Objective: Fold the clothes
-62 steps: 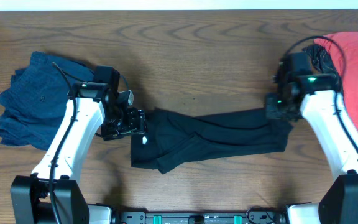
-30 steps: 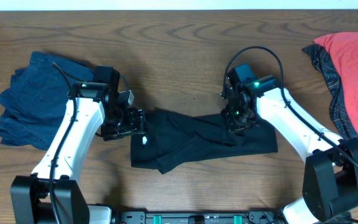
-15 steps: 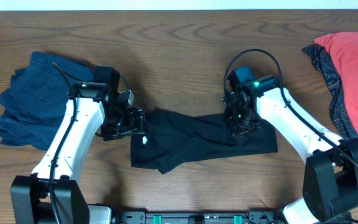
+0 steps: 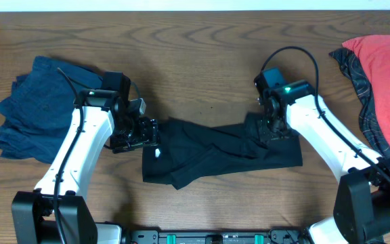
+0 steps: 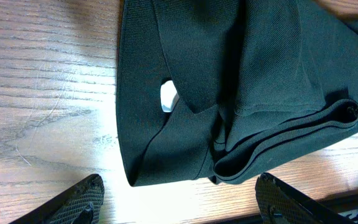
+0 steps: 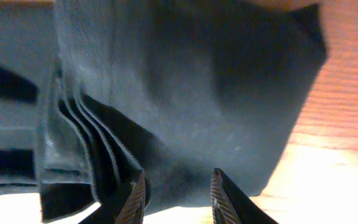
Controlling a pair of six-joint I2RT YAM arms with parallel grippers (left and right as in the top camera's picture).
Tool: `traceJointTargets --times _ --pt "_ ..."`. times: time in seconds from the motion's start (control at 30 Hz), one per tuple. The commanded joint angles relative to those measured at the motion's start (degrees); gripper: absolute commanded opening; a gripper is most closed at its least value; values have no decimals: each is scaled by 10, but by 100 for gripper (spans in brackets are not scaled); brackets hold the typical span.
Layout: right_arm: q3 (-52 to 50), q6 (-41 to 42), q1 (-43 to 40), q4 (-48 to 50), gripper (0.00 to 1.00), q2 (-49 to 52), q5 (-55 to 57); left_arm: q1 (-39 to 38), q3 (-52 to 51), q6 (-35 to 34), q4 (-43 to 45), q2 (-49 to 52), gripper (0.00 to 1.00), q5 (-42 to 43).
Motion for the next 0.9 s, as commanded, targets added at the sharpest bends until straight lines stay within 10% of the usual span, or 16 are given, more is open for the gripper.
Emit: traceJointTargets --times 0.0,0.3,0.87 --pt "-39 5 11 15 33 -10 -12 1 -3 -3 -1 -2 80 1" --pt "-105 -77 50 61 32 -10 -238 1 -3 -3 -2 -2 80 1" --pt "-58 -88 64 12 24 -45 -221 1 -3 -3 -9 -2 93 1"
